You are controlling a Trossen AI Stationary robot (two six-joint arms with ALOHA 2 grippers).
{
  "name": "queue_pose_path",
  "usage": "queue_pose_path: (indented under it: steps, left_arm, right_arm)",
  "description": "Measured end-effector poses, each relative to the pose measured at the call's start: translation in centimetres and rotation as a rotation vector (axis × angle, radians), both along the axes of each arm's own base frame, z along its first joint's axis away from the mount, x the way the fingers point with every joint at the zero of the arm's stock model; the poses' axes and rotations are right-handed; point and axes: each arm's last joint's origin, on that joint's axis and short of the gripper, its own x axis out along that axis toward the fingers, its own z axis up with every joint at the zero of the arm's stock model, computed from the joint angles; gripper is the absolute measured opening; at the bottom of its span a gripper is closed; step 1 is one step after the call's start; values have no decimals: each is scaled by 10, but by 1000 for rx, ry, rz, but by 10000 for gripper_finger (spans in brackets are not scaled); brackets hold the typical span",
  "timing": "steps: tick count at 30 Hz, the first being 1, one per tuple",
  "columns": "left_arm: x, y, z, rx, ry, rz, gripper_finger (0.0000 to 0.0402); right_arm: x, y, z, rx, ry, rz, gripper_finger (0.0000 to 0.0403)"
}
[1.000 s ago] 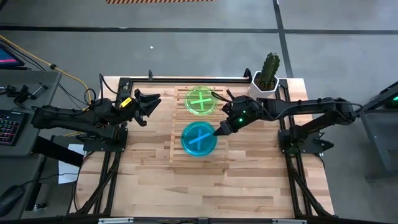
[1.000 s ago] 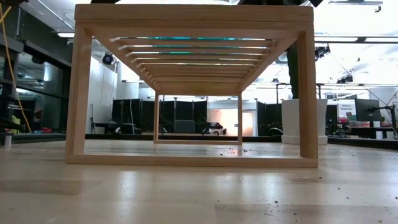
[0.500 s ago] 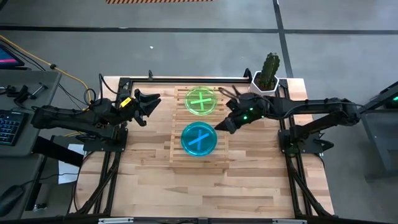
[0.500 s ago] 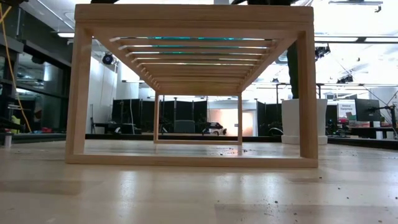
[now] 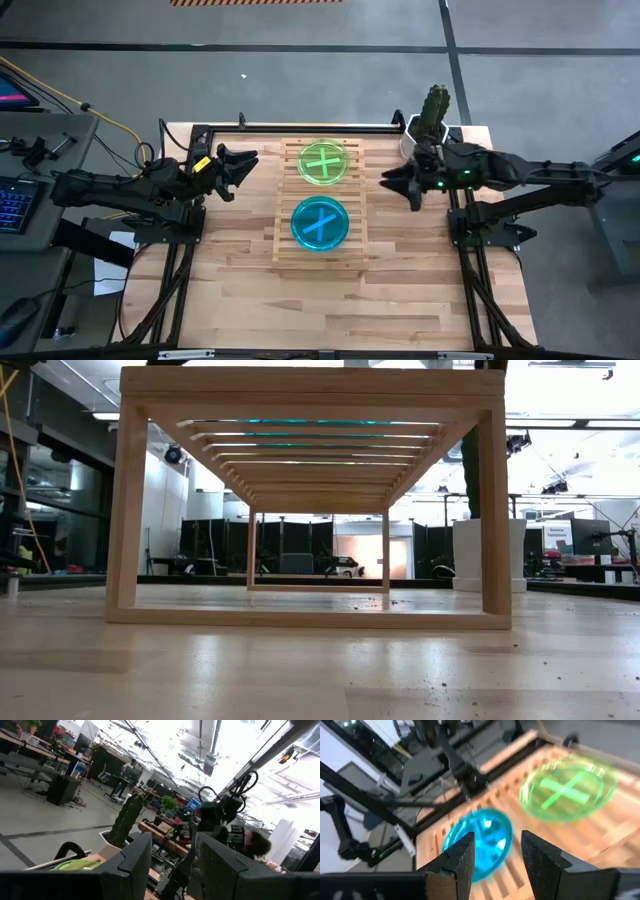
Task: Place and stack plates onto a shelf
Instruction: Return to Home Position
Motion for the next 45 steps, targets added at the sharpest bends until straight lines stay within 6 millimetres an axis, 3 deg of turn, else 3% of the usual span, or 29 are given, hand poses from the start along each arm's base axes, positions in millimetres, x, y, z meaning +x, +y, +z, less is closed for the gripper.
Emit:
queue_pose_path:
  steps: [9,28,31,36,42,45]
  left_arm:
    - [1,-3,1,-29,-32,-132,145]
    - [1,-7,2,11,-27,-177,142]
    - [0,-10,3,69,-22,-246,111]
    - [-3,-14,2,145,4,-301,13]
    - [-11,-17,-4,177,66,-314,2]
    - [-17,-19,-16,180,66,-324,1]
  right_arm:
    - [-7,1,18,-123,-156,-4,142]
    - [-6,2,19,-120,-167,1,142]
    - [-6,2,19,-118,-167,1,142]
    - [-6,2,19,-93,-170,-4,142]
    - [-6,2,19,-53,-175,-15,142]
    - [-6,2,19,-54,-175,-15,142]
